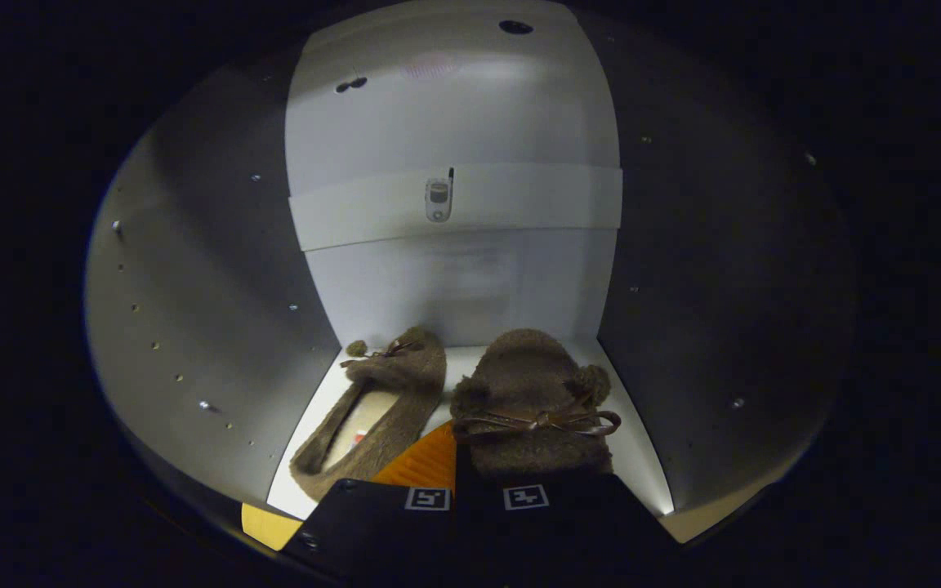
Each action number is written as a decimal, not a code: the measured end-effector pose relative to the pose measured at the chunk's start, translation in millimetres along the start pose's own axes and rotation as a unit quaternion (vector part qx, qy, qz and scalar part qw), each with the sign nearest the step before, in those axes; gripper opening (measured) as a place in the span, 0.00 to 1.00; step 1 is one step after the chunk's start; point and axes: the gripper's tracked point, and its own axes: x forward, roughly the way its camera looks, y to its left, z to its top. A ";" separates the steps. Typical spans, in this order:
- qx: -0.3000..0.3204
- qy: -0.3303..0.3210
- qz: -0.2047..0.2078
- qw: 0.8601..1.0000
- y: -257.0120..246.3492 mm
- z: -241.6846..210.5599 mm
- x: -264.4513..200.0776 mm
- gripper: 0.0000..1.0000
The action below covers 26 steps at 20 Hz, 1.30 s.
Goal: Open the shoe cabinet door, grab the shoes and put them into the shoe cabinet, then close the shoe cabinet door.
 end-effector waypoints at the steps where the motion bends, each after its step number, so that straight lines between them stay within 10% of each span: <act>1: -0.004 0.005 -0.004 1.000 -1.3 -0.1 9.7 0.09; 16: -0.022 0.061 -0.041 0.997 -7.7 -20.5 63.4 0.18; 26: -0.029 0.024 -0.015 0.999 4.6 -16.7 1.5 0.88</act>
